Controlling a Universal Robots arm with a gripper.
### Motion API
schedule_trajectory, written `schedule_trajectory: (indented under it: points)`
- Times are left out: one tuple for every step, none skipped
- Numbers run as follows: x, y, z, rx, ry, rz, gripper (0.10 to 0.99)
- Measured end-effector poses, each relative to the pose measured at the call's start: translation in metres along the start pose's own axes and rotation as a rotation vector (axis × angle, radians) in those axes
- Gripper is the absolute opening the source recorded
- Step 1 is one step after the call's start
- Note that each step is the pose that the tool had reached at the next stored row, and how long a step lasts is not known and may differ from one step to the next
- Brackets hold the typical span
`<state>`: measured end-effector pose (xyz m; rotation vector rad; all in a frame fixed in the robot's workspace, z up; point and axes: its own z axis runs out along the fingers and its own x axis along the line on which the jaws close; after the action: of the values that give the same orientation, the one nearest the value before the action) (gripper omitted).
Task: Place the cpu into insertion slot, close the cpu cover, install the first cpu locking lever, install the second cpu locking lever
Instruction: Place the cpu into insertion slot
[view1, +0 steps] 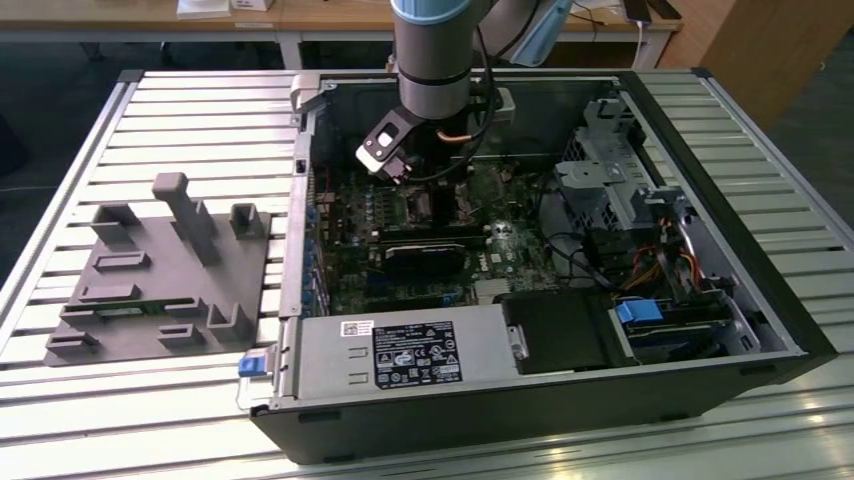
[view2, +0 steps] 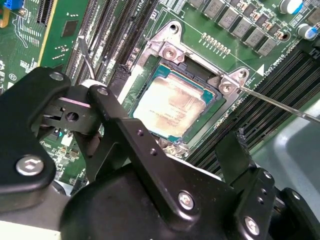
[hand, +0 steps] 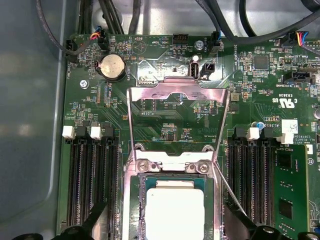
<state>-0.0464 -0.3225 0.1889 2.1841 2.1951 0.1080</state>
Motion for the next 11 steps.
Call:
schedule_trajectory:
  points:
    - [0.0000, 0.0000, 0.0000, 0.000, 0.0002, 0.000, 0.988]
    - [0.0000, 0.0000, 0.0000, 0.000, 0.0003, 0.000, 0.988]
    - [0.0000, 0.0000, 0.0000, 0.000, 0.0002, 0.000, 0.988]
    - [-0.0001, -0.0001, -0.0001, 0.000, -0.0002, 0.000, 0.976]
    - [-0.0001, -0.0001, -0.0001, 0.000, -0.0005, 0.000, 0.976]
    - [-0.0001, -0.0001, -0.0001, 0.000, -0.0002, 0.000, 0.976]
    - [-0.0001, 0.0000, 0.0000, 0.000, 0.0001, 0.000, 0.910]
    - [0.0000, 0.0000, 0.0001, 0.000, 0.0003, 0.000, 0.910]
    - [0.0000, 0.0000, 0.0001, 0.000, 0.0003, 0.000, 0.910]
    - [0.0001, 0.0000, 0.0001, 0.000, 0.0004, 0.000, 0.910]
    - [0.0003, 0.0001, 0.0001, 0.000, 0.0003, 0.000, 0.910]
